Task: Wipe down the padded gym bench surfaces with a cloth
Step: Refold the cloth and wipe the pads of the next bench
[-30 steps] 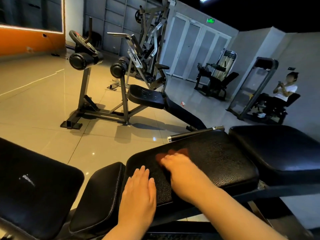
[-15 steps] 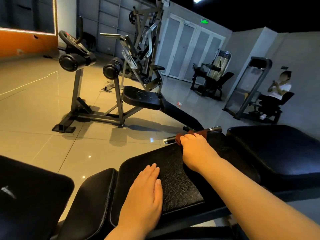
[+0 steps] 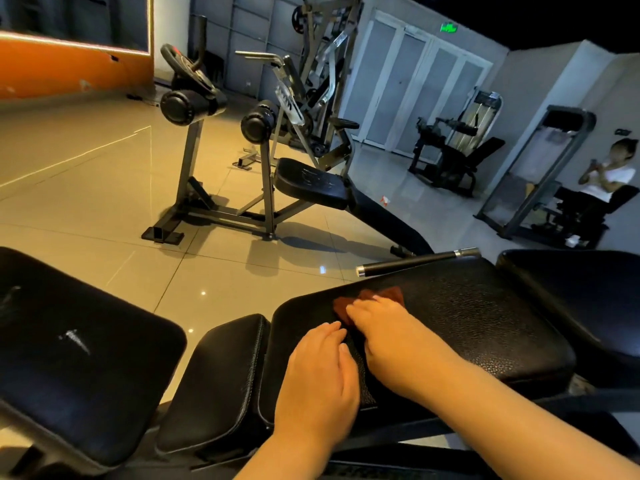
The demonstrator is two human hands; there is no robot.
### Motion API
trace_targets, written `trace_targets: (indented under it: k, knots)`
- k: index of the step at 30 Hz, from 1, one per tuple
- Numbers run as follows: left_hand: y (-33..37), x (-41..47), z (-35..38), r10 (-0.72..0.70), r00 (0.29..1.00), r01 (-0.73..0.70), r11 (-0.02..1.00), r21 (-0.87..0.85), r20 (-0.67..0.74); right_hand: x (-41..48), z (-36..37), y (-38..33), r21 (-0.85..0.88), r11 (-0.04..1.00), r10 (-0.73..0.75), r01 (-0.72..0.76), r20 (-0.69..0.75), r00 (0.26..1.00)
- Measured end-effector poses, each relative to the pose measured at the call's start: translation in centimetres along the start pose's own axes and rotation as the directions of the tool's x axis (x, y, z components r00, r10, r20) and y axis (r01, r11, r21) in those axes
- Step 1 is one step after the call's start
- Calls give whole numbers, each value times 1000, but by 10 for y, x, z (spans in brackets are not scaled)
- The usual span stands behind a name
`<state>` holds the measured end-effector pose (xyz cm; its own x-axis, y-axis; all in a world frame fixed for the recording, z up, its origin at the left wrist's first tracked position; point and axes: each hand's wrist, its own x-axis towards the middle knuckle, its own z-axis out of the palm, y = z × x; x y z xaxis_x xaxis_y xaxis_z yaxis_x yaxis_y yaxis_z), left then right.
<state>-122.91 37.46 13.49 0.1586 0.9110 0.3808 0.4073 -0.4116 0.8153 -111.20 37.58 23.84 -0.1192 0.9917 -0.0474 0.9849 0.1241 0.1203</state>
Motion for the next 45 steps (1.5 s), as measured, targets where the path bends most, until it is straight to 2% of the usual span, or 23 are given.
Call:
trace_targets:
  k: [4,7,12,15,19,25,27,30,32,35,37,40,43,45]
  knots:
    - [2,-1,-2,-2,1000,2,1000,5,6,27,-4,5,60,996,68,-73,74,995]
    - [-3,-9,-9,-26,998,23,998,60,52,48,3,-6,0,994,107,-107,43,993]
    - [-37,-33,-22,-118,993,117,990,73,18,8,23,-33,-5,999,-41,42,90,995]
    - [-40,-41,-20,-163,986,163,986,30,-25,31,20,-30,47,999,-33,28,94,995]
    - [-39,-40,-19,-225,974,225,974,-3,-5,67,22,-44,21,1000,2,-3,73,997]
    - [-44,-39,-21,-332,942,335,939,-79,43,18,36,-67,72,985,-170,159,198,965]
    - [-43,-38,-20,-329,944,330,939,-96,32,31,33,-64,80,991,-125,110,218,968]
    - [-45,-40,-19,-311,950,310,947,-87,8,52,35,-70,7,1000,-11,10,133,991]
    - [-49,-42,-19,-289,957,289,954,-76,7,45,38,-80,-76,995,-57,66,112,992]
    - [-53,-44,-19,-255,967,255,966,-26,7,21,36,-77,9,991,-131,131,157,979]
    - [-55,-42,-17,-229,973,229,973,17,-8,14,21,-50,48,997,-73,68,132,988]
    - [-58,-40,-13,-200,979,201,979,31,-25,3,-16,16,104,984,144,-148,45,989]
    - [-59,-38,-10,-192,980,194,980,36,-54,-11,-48,76,29,931,365,-364,-80,928]
    - [-61,-36,-9,-199,977,203,978,48,-76,-11,-51,84,-68,873,462,-483,-199,864]
